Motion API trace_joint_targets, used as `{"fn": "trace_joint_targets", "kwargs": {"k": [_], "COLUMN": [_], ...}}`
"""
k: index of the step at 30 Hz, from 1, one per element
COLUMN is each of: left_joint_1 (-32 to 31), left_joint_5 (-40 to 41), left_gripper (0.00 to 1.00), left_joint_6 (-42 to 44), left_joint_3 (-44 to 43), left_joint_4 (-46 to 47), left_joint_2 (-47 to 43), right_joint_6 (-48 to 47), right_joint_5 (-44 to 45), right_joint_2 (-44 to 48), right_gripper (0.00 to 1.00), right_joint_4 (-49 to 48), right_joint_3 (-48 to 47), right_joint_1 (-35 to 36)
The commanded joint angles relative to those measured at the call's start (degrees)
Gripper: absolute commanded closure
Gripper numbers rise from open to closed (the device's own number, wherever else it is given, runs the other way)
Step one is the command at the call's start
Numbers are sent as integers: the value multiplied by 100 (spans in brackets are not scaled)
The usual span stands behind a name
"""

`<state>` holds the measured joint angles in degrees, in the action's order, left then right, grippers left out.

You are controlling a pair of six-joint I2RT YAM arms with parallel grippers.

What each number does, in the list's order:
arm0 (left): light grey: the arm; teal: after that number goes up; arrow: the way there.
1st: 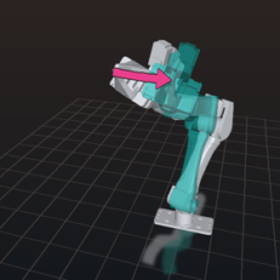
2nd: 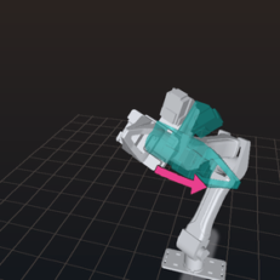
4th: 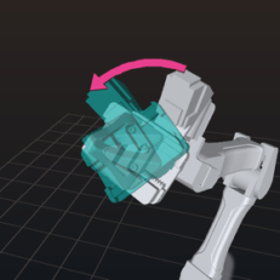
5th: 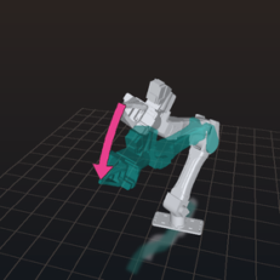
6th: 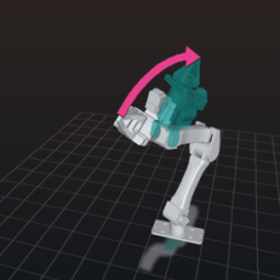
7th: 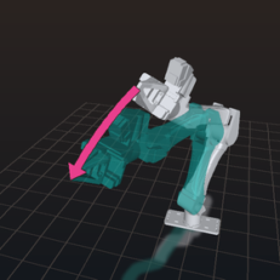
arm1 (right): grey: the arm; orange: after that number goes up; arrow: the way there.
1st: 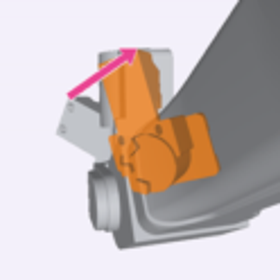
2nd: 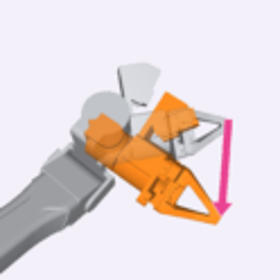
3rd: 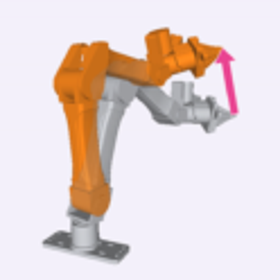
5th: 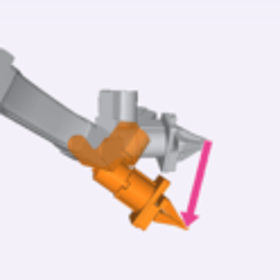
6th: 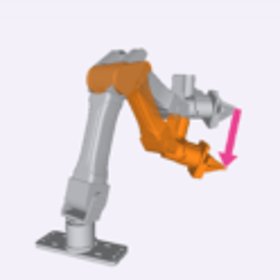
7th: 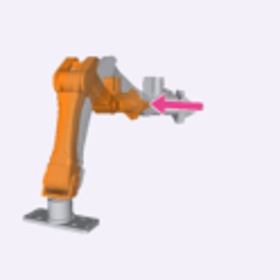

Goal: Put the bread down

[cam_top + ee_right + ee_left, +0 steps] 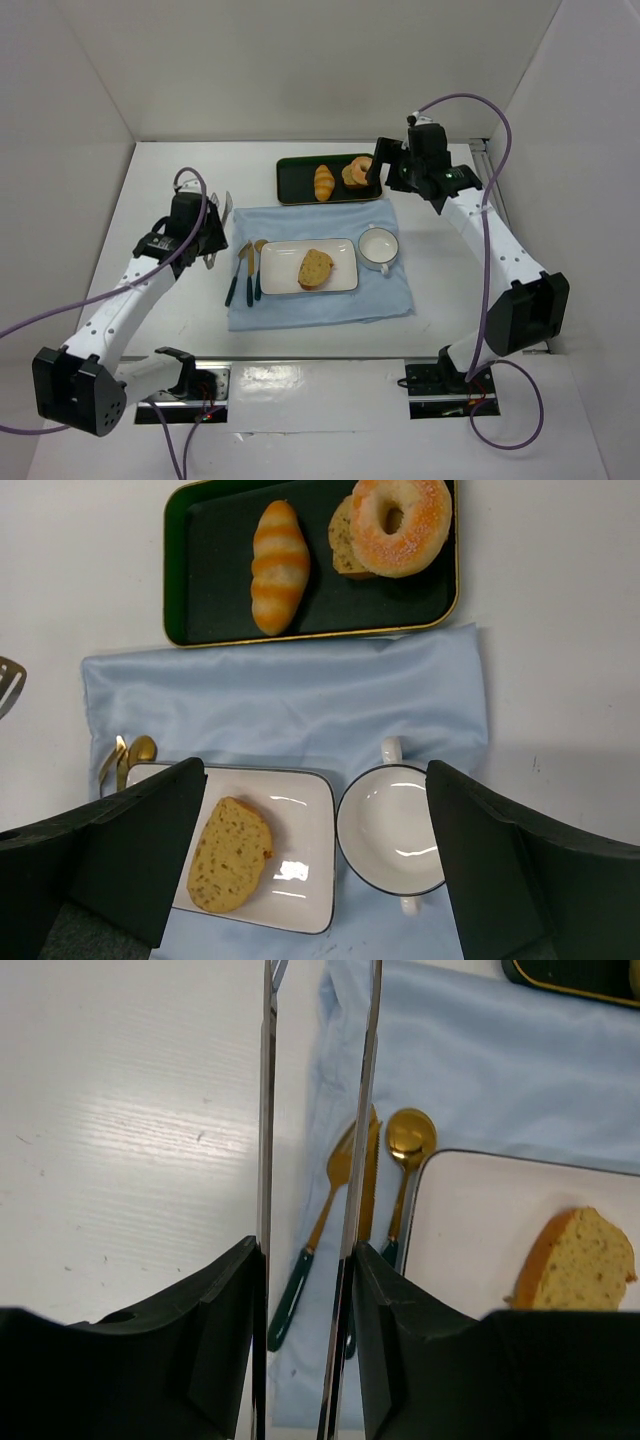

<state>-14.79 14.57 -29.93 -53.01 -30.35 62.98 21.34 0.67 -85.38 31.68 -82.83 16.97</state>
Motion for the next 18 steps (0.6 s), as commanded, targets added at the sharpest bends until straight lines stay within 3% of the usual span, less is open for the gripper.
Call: {"fn": "trace_joint_targets", "kwargs": {"k": [1,9,18], "left_joint_1": [318,986,1224], "left_joint_5": [-174,-516,-639], "left_gripper": [48,48,49], "left_joint_6": [347,506,620], "left_joint_3": [-130,-78,37], "left_joint_4": [652,1040,1505], "left_joint_2": [179,812,1515], "right_joint_6": [-34,-34,-34], "right_joint_5": [-32,-84,-84], "right_joint_2": [303,303,250], "right_gripper": [2,2,2], "right_joint_4": [-197,-197,-197], "right_joint_3": [117,118,-110], "right_joint_1": [-36,-36,-36]}}
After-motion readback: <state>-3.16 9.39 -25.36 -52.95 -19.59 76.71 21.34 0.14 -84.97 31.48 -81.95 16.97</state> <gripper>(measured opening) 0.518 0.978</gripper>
